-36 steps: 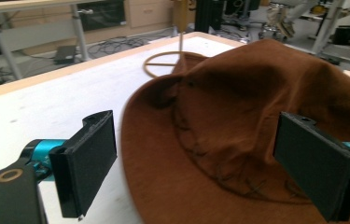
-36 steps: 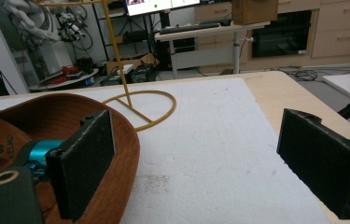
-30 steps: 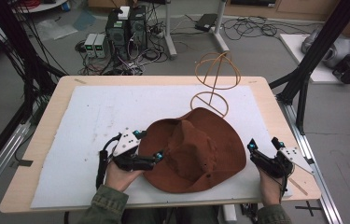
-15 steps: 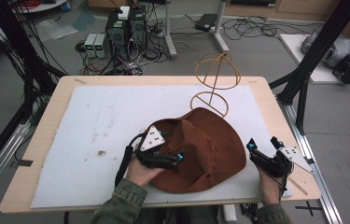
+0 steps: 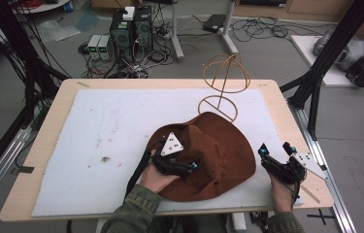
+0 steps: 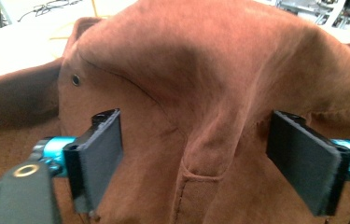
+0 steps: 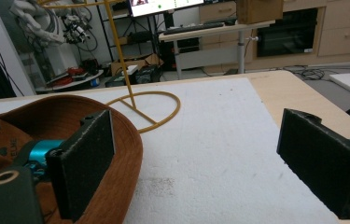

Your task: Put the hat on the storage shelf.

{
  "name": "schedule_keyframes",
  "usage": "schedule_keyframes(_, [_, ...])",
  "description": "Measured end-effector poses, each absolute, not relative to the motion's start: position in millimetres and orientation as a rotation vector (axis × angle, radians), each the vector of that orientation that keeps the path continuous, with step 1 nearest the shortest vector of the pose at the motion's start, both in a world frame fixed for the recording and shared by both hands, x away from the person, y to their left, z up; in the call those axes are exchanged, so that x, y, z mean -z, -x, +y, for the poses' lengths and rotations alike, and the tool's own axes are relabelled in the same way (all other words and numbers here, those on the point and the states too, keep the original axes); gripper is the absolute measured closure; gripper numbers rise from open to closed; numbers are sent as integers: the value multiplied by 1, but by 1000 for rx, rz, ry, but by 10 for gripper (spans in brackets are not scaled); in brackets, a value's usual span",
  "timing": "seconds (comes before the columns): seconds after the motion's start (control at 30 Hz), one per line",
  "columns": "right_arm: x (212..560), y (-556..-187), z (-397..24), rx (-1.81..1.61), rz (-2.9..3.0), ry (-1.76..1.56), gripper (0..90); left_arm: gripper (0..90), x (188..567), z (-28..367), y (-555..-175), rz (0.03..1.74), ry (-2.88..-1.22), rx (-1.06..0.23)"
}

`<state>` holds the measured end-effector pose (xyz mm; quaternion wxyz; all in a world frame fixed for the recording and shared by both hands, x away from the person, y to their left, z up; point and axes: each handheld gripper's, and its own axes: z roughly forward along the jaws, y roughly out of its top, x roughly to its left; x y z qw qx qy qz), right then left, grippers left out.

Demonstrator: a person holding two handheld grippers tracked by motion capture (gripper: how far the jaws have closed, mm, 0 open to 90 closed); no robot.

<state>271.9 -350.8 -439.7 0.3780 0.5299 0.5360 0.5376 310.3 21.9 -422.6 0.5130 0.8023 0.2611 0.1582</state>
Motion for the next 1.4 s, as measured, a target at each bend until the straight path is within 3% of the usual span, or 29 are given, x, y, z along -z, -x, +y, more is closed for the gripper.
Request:
schedule_keyframes(0.1, [440, -272, -351, -1379, 1364, -1359, 105, 340, 422, 23, -310, 606, -1941, -370])
schedule_keyframes(0.2, [440, -272, -352, -1378, 1363, -1357, 105, 602, 422, 22, -308, 598, -1967, -355])
schedule_keyframes(0.23, [440, -272, -352, -1380, 1362, -1363, 105, 735, 422, 21, -307, 595, -1976, -376])
schedule_keyframes(0.3, [440, -272, -352, -1379, 1361, -1363, 105, 828, 422, 20, -306, 587, -1988, -400])
schedule_keyframes(0.8, [440, -272, -353, -1379, 1362, -1363, 105, 862, 414, 23, -295, 501, -1947, -447])
schedule_keyframes(1.4, [441, -271, -359, -1413, 1310, -1405, 105, 861, 392, 47, -275, 433, -1742, -500])
